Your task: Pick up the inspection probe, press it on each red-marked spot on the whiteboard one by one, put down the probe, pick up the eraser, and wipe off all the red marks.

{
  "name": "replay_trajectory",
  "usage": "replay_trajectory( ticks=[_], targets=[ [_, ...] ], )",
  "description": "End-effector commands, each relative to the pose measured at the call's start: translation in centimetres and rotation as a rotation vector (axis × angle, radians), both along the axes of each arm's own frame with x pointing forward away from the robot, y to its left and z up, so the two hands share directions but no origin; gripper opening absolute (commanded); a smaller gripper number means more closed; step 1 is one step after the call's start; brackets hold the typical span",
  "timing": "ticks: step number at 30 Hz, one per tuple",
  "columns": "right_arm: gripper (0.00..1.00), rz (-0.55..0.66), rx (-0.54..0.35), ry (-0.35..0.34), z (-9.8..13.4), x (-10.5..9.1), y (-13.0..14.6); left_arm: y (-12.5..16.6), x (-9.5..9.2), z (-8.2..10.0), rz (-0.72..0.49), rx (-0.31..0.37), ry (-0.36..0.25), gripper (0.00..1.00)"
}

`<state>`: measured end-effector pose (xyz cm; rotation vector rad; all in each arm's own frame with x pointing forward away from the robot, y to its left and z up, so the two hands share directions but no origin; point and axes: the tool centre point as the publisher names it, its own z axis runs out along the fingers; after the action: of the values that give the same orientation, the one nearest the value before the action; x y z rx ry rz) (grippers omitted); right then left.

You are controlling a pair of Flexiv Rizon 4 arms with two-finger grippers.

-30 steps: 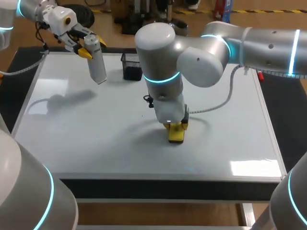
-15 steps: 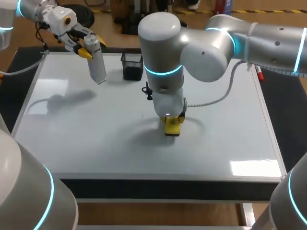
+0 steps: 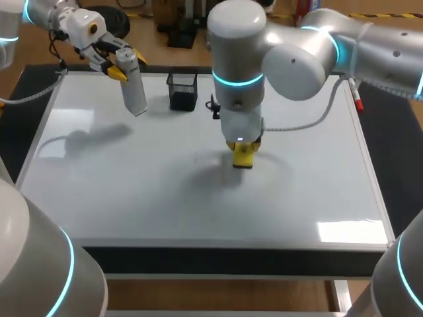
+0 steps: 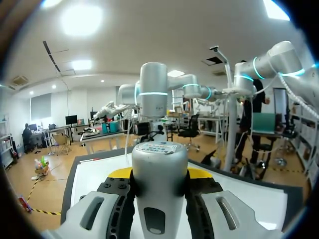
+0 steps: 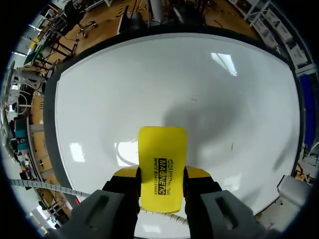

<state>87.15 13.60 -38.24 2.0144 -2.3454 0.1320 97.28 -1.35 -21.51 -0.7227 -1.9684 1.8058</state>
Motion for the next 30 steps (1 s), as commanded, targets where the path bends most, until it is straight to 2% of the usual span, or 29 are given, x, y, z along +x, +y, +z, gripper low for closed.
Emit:
replay_trajectory(
  ticks=[1, 17, 30],
  targets=[
    [0.00, 0.008, -0.017, 0.013, 0.5, 2.7, -0.7, 0.2, 0.9, -0.2, -0.108, 0.003, 0.014, 0.00],
    [0.00, 0.032, -0.043, 0.027, 0.9, 12.7, -1.1, 0.2, 0.9, -0.2, -0.108, 0.003, 0.014, 0.00],
    [0.00, 0.067, -0.038, 0.021, 0.2, 17.1, 1.4, 0.2, 0.9, -0.2, -0.108, 0.003, 0.014, 0.00]
  ],
)
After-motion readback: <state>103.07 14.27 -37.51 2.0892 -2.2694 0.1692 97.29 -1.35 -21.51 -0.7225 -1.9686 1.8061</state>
